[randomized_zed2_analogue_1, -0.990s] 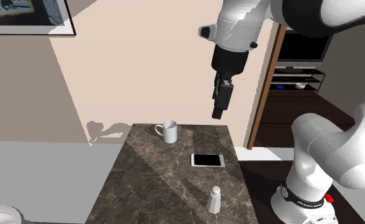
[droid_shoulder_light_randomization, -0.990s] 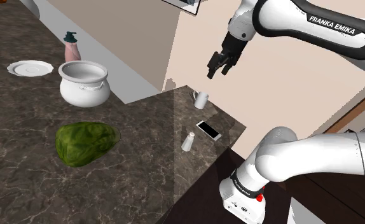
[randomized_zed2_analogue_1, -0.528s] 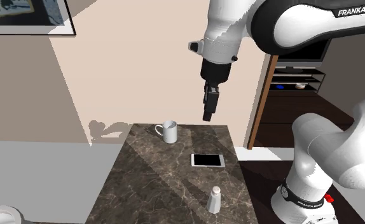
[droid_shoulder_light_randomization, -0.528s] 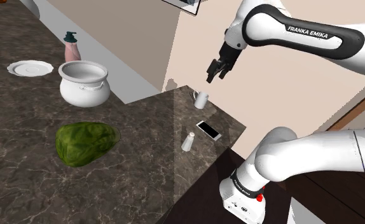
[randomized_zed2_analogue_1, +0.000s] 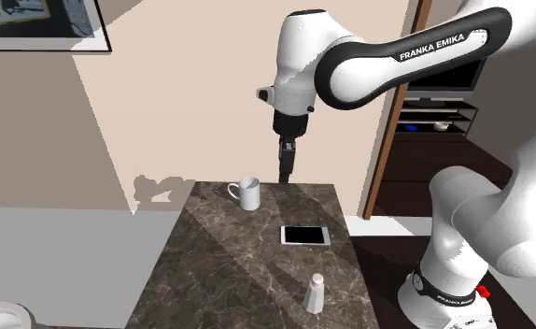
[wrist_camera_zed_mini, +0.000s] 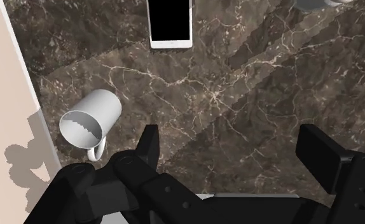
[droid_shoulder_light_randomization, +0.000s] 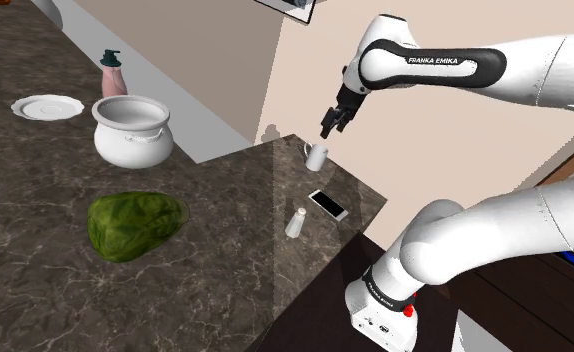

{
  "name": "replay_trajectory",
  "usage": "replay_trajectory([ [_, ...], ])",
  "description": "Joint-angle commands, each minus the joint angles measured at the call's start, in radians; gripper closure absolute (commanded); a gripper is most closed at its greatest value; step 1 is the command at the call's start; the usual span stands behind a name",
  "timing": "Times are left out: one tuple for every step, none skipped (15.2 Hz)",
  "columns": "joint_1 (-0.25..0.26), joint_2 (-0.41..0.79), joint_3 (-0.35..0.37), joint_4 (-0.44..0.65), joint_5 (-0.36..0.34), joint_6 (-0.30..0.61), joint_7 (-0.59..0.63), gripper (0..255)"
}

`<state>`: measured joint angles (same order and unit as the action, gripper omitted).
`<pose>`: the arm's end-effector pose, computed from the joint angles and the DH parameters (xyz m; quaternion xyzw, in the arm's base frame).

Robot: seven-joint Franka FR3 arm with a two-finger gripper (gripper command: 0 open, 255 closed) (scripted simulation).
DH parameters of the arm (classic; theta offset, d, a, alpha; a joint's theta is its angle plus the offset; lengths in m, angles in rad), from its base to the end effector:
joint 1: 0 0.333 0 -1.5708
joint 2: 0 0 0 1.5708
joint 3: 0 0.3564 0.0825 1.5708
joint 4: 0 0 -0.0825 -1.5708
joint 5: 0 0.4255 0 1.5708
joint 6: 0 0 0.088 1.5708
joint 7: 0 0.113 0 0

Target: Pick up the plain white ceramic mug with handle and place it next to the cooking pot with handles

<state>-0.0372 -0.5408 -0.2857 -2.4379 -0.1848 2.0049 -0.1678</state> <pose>0.3926 -0.1542 0.5097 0.9985 -0.0263 0.0430 0.0230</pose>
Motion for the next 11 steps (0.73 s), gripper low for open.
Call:
replay_trajectory([
  [-0.003,0.054,-0.047,0.005,-0.004,0.05,-0.059,0],
  [-0.002,0.086,-0.068,0.012,-0.002,0.074,-0.086,0],
  [0.0,0.119,-0.089,0.02,0.003,0.098,-0.114,0],
  [0.002,0.154,-0.109,0.029,0.009,0.122,-0.142,0],
  [0.005,0.189,-0.13,0.04,0.018,0.145,-0.172,0],
  [0.008,0.226,-0.15,0.052,0.03,0.167,-0.203,0],
  [0.012,0.264,-0.17,0.066,0.044,0.188,-0.234,0],
  [0.016,0.303,-0.189,0.081,0.061,0.208,-0.268,0],
  [0.019,0.344,-0.207,0.098,0.081,0.228,-0.303,0],
  [0.022,0.385,-0.224,0.116,0.105,0.246,-0.339,0],
  [0.024,0.428,-0.239,0.135,0.131,0.262,-0.378,0],
])
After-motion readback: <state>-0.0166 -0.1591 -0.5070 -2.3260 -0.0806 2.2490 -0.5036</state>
